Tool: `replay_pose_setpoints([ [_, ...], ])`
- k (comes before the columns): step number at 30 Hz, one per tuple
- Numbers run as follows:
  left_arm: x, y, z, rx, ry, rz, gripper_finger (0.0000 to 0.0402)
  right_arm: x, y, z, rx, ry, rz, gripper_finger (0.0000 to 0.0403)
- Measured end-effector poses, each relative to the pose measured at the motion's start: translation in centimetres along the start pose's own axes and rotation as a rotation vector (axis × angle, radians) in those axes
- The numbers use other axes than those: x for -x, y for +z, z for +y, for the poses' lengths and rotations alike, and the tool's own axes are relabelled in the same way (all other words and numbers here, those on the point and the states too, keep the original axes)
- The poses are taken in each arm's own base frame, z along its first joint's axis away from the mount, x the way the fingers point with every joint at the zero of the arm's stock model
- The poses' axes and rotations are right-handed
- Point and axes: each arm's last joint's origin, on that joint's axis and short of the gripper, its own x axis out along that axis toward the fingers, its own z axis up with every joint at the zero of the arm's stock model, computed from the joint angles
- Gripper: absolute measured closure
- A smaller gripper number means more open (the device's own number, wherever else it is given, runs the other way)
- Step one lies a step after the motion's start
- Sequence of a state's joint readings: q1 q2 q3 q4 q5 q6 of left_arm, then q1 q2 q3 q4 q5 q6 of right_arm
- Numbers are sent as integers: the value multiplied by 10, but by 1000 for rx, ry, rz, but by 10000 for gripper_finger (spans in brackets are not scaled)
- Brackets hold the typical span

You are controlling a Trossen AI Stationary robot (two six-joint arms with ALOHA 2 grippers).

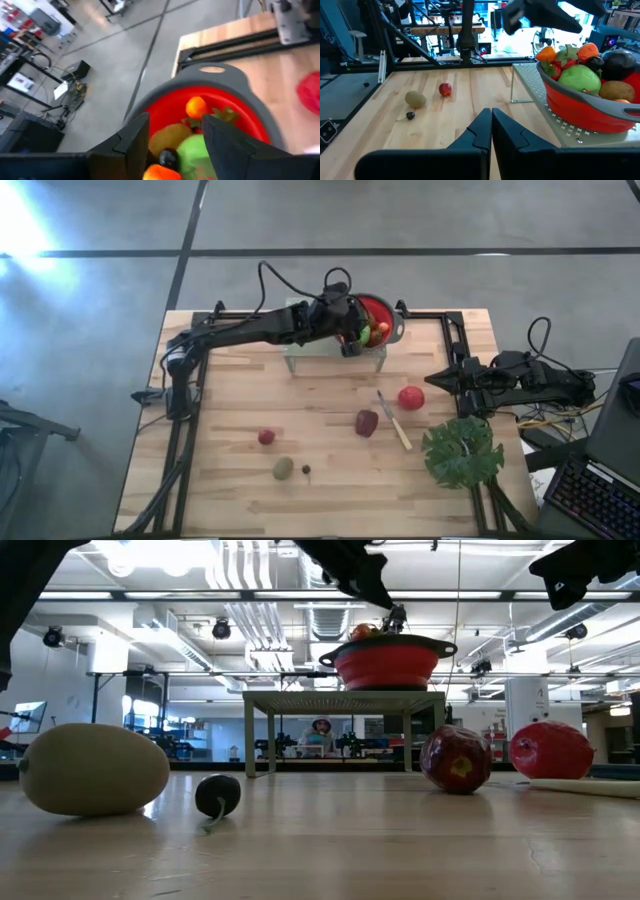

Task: Pick & Place Fruit
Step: Put the black cherry into the black strainer bowl on the shelf

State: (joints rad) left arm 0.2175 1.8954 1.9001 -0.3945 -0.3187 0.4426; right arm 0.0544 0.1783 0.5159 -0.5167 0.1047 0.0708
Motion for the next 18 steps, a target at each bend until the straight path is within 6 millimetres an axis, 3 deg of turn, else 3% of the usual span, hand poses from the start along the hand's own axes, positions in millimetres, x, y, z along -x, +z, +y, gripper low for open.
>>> replay_pose_setpoints([
  [9, 41, 24, -26, -79, -159, 109, 218, 0, 0, 0, 0, 0, -1, 394],
  [18, 79, 29, -93, -160, -384, 206, 218, 0, 0, 0, 0, 0, -1, 394],
])
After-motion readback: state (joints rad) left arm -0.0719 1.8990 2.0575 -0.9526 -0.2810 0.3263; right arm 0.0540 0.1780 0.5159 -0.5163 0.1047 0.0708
